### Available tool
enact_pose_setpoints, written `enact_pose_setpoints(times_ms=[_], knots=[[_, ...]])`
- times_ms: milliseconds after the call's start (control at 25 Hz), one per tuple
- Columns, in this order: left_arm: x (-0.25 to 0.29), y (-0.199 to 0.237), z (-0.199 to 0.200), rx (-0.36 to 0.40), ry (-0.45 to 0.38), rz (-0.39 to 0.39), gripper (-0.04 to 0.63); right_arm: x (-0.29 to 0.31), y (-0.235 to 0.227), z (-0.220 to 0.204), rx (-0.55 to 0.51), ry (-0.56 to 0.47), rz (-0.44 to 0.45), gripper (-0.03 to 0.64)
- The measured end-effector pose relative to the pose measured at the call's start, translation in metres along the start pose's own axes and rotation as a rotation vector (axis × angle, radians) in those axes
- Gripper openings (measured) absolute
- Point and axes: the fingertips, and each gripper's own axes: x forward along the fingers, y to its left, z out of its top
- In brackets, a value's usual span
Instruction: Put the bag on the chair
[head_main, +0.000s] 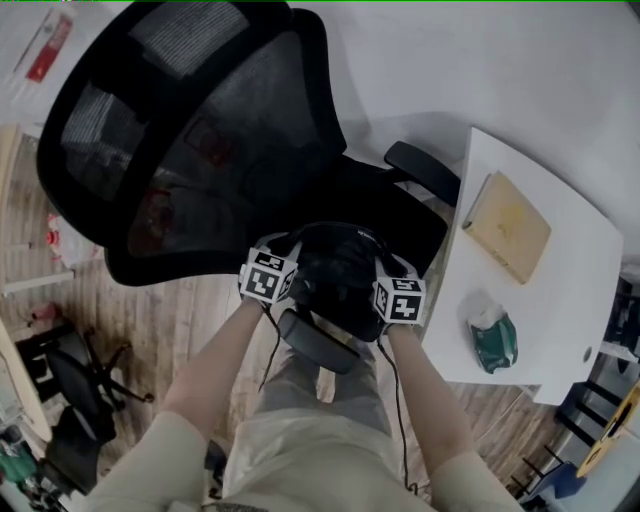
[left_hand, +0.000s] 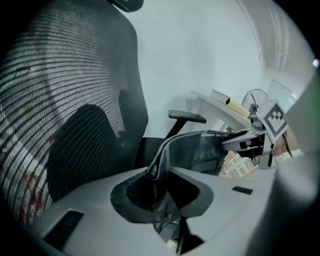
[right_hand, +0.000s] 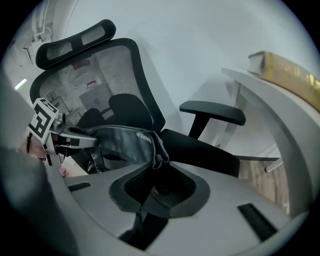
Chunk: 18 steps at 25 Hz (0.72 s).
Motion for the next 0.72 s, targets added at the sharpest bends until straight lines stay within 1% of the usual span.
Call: enact_pose_setpoints(times_ms=[120,240,360,440,520,600,720], knots=[[0.0,-0.002,-0.012,-0.011,0.014,-0.006,0.087,0.003,0.003,-0.013,-0.007,0.02,0.013,0.084],[0.0,-0.001,-0.022,-0.041,0.045,-0.019,0.087,0.005,0.005,-0.016,-0.016,0.036,0.022,0.084],[0.0,0.002,-0.03,-0.04,0.08,0.0,0.1,0.006,0.007,-0.018,-0.016,0.066,0.029,0.098],[-0.004,0.001,-0.031,-0.022,0.096,0.025,0.122,0.006,0.01,-0.022,-0.016,0.11,0.045,0.109],[-0.01,0.0,-0.03,-0.018,0.098,0.037,0.159,0.003,0.01,-0.023,-0.004,0.14,0.058,0.166],[-0.018,-0.001,-0.027,-0.038,0.088,0.036,0.226,-0.004,0.008,-0.018,0.001,0.137,0.056,0.195],[-0.034,0.0,-0.016,-0.036,0.058,0.044,0.263,-0.018,0.006,-0.002,-0.01,0.104,0.051,0.218]])
